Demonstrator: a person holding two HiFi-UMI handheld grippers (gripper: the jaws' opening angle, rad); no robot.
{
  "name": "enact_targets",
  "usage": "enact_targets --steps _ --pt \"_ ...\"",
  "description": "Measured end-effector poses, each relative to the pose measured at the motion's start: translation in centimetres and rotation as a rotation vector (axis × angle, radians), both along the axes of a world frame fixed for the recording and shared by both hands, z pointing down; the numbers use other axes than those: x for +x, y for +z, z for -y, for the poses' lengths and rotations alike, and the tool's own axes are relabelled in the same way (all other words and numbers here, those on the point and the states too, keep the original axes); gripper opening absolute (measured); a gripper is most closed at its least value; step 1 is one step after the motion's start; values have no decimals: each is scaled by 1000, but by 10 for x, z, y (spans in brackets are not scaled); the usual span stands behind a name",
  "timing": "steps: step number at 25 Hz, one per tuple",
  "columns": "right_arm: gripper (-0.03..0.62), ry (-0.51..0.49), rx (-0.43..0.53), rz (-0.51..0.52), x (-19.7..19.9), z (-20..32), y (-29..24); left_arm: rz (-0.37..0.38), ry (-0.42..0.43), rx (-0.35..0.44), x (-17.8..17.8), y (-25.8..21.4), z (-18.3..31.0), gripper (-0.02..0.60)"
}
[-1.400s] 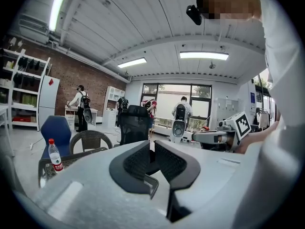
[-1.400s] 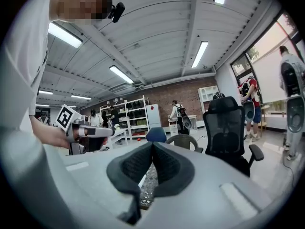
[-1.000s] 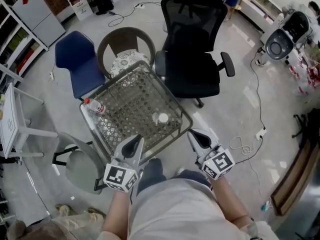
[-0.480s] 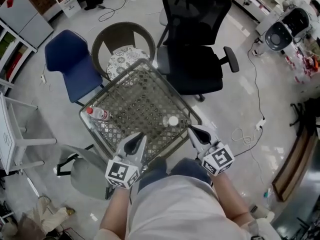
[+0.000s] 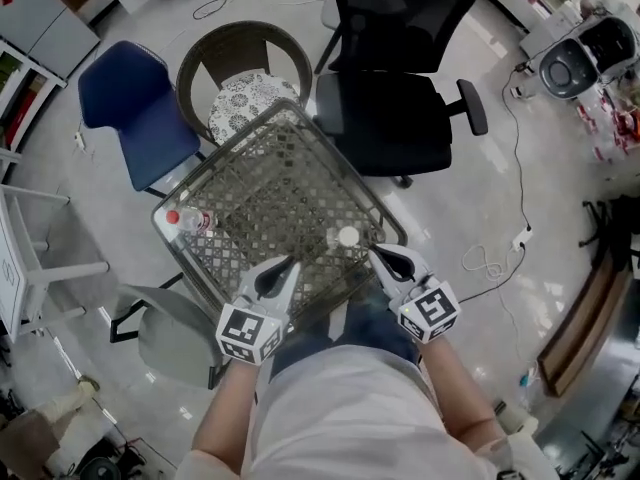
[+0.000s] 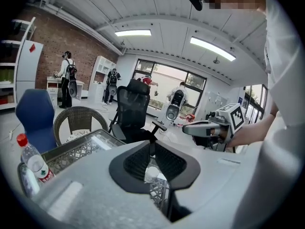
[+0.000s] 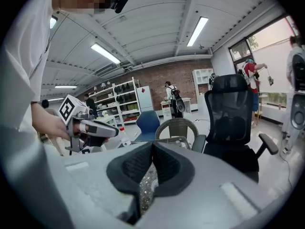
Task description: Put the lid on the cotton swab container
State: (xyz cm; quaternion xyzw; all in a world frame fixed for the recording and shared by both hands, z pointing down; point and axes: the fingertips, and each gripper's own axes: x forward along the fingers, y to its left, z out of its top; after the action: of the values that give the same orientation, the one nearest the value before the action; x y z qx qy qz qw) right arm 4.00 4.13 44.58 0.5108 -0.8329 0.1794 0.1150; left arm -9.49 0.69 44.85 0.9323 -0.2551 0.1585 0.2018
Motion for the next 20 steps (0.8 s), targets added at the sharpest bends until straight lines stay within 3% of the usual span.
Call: enact_targets --steps 7,20 --pt "3 -138 -76 41 10 19 42 70 -76 -67 12 31 14 38" --pt "3 -487 -195 -50 28 40 131 195 -270 -178 35 82 24 39"
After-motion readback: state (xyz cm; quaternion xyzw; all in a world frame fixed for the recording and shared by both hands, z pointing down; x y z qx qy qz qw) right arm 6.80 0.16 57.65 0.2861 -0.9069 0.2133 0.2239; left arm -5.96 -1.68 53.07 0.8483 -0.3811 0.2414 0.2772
